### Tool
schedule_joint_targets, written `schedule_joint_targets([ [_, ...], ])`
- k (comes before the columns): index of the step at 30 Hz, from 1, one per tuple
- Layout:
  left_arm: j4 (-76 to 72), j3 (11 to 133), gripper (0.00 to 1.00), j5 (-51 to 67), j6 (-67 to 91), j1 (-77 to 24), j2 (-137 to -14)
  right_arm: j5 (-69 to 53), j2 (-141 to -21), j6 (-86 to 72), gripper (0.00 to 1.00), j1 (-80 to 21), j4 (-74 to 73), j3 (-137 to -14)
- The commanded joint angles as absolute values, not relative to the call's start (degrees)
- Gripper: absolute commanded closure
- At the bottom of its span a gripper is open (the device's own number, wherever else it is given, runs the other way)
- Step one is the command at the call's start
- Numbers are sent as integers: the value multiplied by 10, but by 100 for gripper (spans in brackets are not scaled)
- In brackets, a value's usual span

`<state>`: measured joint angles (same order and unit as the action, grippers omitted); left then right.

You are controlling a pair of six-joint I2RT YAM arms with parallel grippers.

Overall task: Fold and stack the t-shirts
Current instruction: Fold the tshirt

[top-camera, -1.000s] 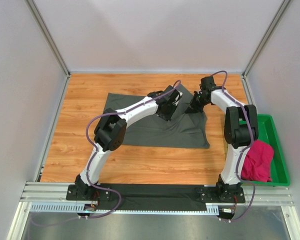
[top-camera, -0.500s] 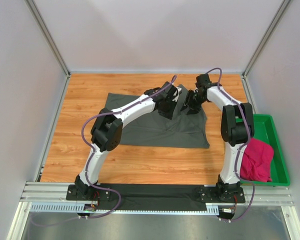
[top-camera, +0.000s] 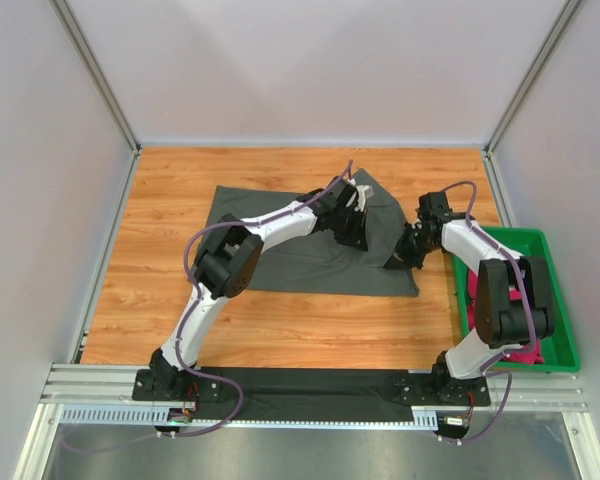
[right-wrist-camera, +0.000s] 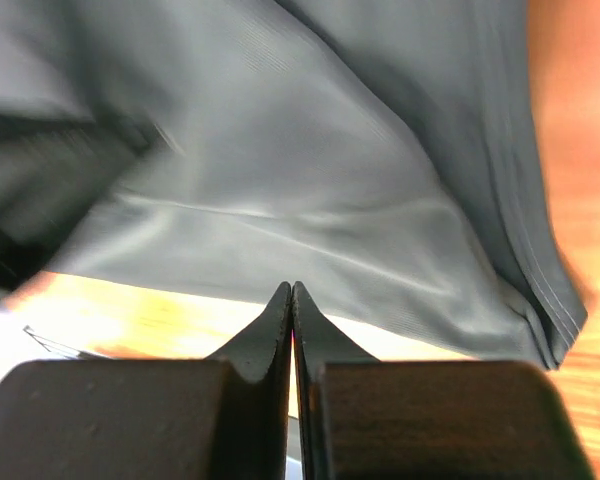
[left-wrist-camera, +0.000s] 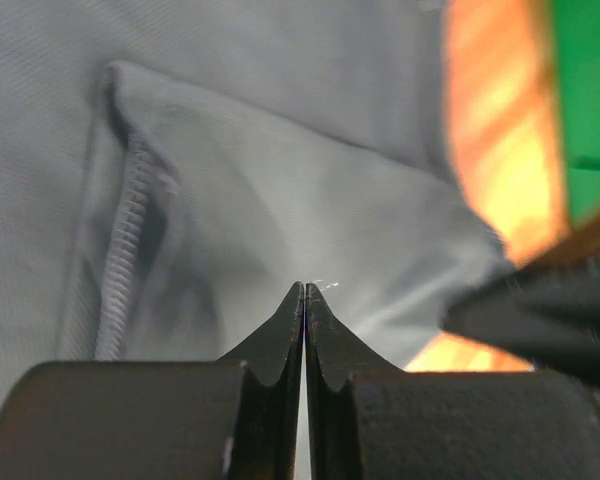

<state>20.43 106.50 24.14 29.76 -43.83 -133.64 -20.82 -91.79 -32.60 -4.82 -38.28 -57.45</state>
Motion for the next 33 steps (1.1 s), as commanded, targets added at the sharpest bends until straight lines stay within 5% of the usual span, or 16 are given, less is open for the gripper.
schedule_joint_targets([
  [1,213,1109,94,248,297,-425,-1367,-206,-904,-333,99,-50,-338,-541],
  [6,298,1177,82,229,242,-424,-1375,-175,-900,-325,99,-50,-331,-495],
  [10,347,1177,59,175,222,-418,-1260,-156,-901,-314,99,-50,-329,-494],
  [15,438,1131,55,128,196,-395,-1129,-127,-896,-277,93,-51,-373,-534],
  [21,468,849,69,39,206,-306,-943,-170,-924,-302,60,-72,-378,-576],
  [24,455,747,82,30,222,-235,-885,-176,-941,-316,59,-88,-380,-601],
  [28,413,667,89,46,223,-150,-863,-172,-957,-320,66,-97,-382,-614],
  [33,403,645,100,30,220,-81,-926,-158,-979,-313,99,-98,-372,-606],
])
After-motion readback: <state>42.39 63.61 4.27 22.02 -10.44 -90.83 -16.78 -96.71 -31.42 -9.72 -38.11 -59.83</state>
